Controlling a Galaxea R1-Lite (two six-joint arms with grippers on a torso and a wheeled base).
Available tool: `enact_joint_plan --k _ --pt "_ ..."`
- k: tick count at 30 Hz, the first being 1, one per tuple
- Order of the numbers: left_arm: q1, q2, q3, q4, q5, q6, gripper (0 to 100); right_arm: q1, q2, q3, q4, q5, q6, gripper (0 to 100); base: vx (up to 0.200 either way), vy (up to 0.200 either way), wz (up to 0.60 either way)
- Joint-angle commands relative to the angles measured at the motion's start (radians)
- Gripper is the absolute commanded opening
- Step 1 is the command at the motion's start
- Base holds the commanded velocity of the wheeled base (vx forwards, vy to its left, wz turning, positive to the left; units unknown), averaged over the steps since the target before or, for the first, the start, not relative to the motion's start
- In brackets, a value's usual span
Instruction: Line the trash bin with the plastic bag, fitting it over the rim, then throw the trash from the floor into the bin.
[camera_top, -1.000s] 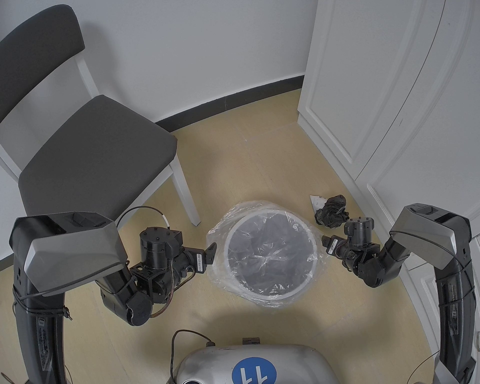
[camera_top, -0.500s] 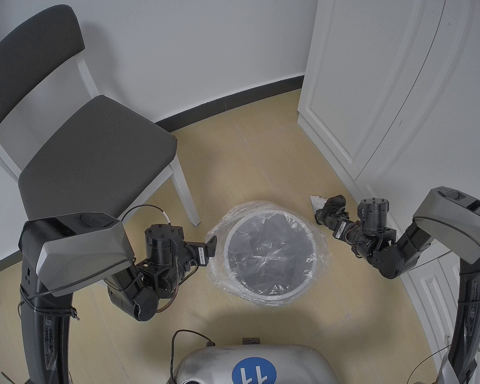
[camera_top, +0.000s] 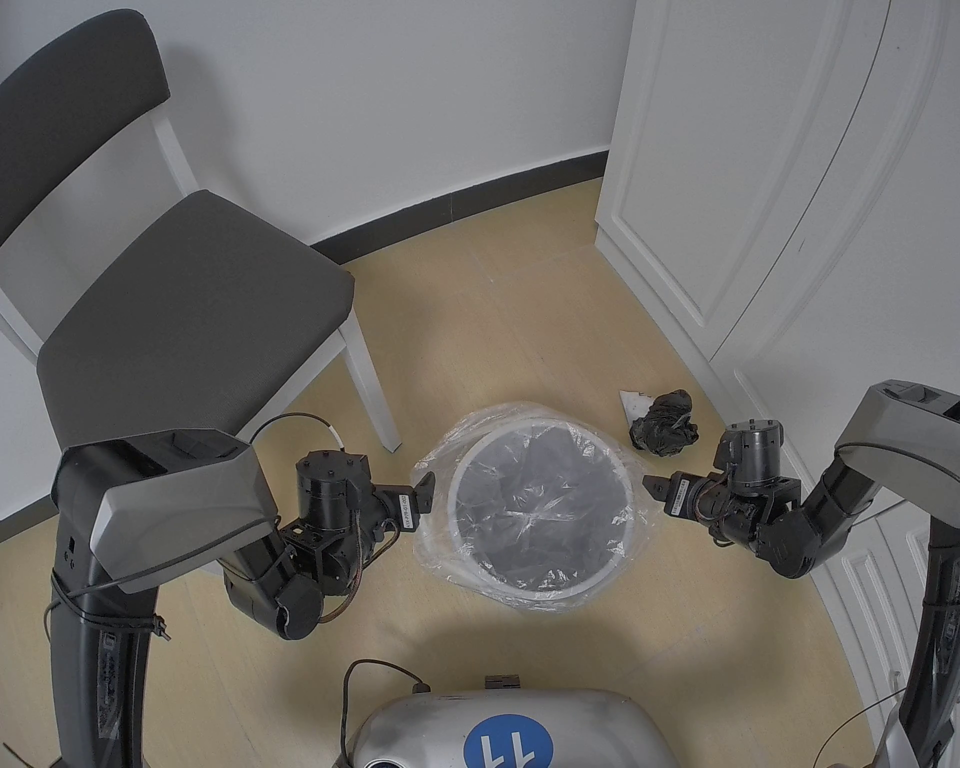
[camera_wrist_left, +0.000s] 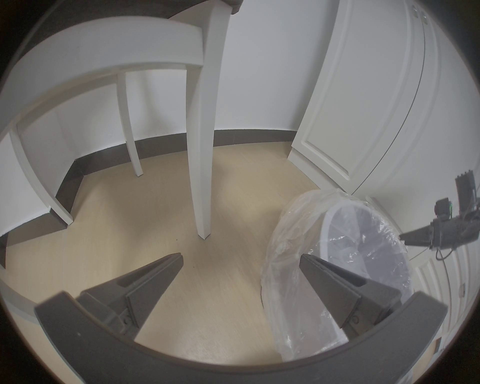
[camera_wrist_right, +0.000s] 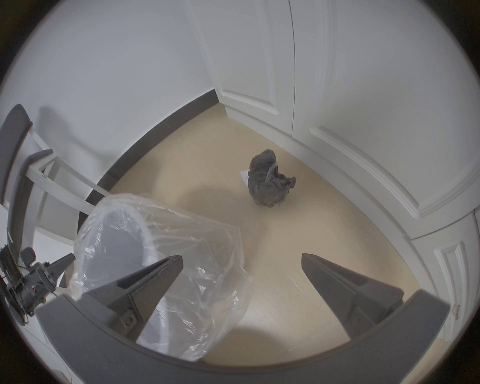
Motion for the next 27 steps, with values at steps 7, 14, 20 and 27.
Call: enact_joint_plan --k 7,14,20,27 --pt "0.005 0.107 -0.089 0.027 0.000 -0.053 100 0.005 0.168 -0.069 -0.021 0.001 0.024 100 0.000 0.000 0.00" --pt "0.036 0.224 -0.196 0.119 0.045 -0.087 100 0.001 0.274 -0.138 -0.084 -0.004 0.087 100 0.000 0.000 0.00" --pt "0.038 0.239 -0.188 0.125 0.052 -0.089 100 -0.004 0.300 -0.155 -0.076 -0.004 0.087 100 0.000 0.000 0.00" --pt "0.036 0.222 -0.179 0.124 0.054 -0.130 100 -0.004 0.303 -0.152 -0.073 -0.005 0.087 100 0.000 0.000 0.00"
